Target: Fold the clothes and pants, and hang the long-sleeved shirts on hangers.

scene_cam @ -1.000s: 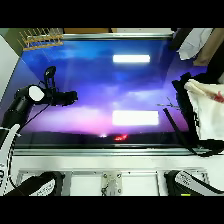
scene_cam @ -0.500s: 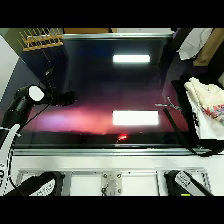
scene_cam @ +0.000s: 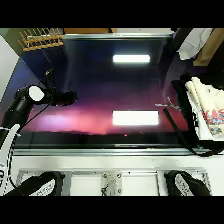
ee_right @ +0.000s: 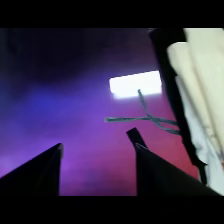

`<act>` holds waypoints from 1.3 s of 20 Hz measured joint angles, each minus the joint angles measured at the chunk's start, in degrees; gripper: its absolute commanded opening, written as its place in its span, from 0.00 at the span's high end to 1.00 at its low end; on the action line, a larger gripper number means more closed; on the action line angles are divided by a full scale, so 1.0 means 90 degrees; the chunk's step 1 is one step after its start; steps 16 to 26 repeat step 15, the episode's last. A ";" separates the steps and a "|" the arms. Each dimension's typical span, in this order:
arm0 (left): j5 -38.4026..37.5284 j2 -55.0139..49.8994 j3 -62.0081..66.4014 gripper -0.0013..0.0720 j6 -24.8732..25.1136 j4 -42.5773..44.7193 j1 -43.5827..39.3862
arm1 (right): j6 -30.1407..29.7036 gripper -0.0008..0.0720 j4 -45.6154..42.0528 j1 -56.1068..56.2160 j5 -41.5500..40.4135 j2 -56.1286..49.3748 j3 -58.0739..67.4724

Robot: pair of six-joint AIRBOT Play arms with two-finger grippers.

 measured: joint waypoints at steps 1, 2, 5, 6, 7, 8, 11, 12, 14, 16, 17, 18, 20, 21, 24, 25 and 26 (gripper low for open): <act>0.0002 0.0000 0.0000 0.97 0.0000 0.0000 0.0000 | -0.0002 0.99 0.0044 0.0250 0.0000 0.0007 -0.0022; 0.0005 0.0000 0.0000 0.97 0.0000 0.0000 0.0000 | -0.0005 0.97 0.0083 0.0437 -0.0005 0.0007 -0.0034; 0.0015 0.0000 0.0000 0.97 0.0000 0.0000 0.0000 | -0.0015 0.97 0.0153 0.0882 -0.0012 0.0007 -0.0056; 0.0015 0.0000 0.0000 0.97 0.0000 0.0000 0.0000 | -0.0012 0.97 0.0155 0.0959 -0.0027 0.0005 -0.0061; 0.0015 0.0000 0.0000 0.97 0.0000 0.0000 0.0000 | -0.0012 0.97 0.0175 0.1013 -0.0027 0.0005 -0.0063; 0.0015 0.0000 0.0000 0.97 0.0000 0.0000 0.0000 | -0.0012 0.97 0.0177 0.1056 -0.0027 0.0005 -0.0063; 0.0015 0.0000 0.0000 0.97 -0.0002 0.0000 0.0000 | -0.0002 0.97 0.0185 0.1117 -0.0027 0.0005 -0.0066; 0.0015 0.0000 0.0000 0.97 -0.0002 0.0000 0.0000 | 0.0002 0.97 0.0197 0.1129 -0.0027 0.0005 -0.0066; 0.0015 0.0000 0.0000 0.97 -0.0002 0.0000 0.0000 | 0.0002 0.97 0.0199 0.1141 -0.0027 0.0005 -0.0066; 0.0015 0.0000 0.0000 0.97 -0.0002 0.0000 0.0000 | 0.0002 0.97 0.0199 0.1144 -0.0027 0.0005 -0.0066; 0.0015 0.0000 0.0000 0.97 -0.0002 0.0000 0.0000 | 0.0002 0.97 0.0199 0.1144 -0.0027 0.0005 -0.0066; 0.0015 0.0000 0.0000 0.97 -0.0002 0.0000 0.0000 | 0.0002 0.97 0.0199 0.1144 -0.0027 0.0005 -0.0066; 0.0015 0.0000 0.0000 0.97 -0.0002 0.0000 0.0000 | 0.0002 0.97 0.0199 0.1144 -0.0027 0.0005 -0.0066; 0.0015 0.0000 0.0000 0.97 -0.0002 0.0000 0.0000 | 0.0002 0.97 0.0199 0.1144 -0.0027 0.0005 -0.0066; 0.0015 0.0000 0.0000 0.97 -0.0002 0.0000 0.0000 | 0.0002 0.97 0.0199 0.1144 -0.0027 0.0005 -0.0066; 0.0015 0.0000 0.0000 0.97 -0.0002 0.0000 0.0000 | 0.0002 0.97 0.0199 0.1144 -0.0027 0.0005 -0.0066; 0.0015 0.0000 0.0000 0.97 -0.0002 0.0000 0.0000 | 0.0002 0.97 0.0199 0.1144 -0.0027 0.0005 -0.0066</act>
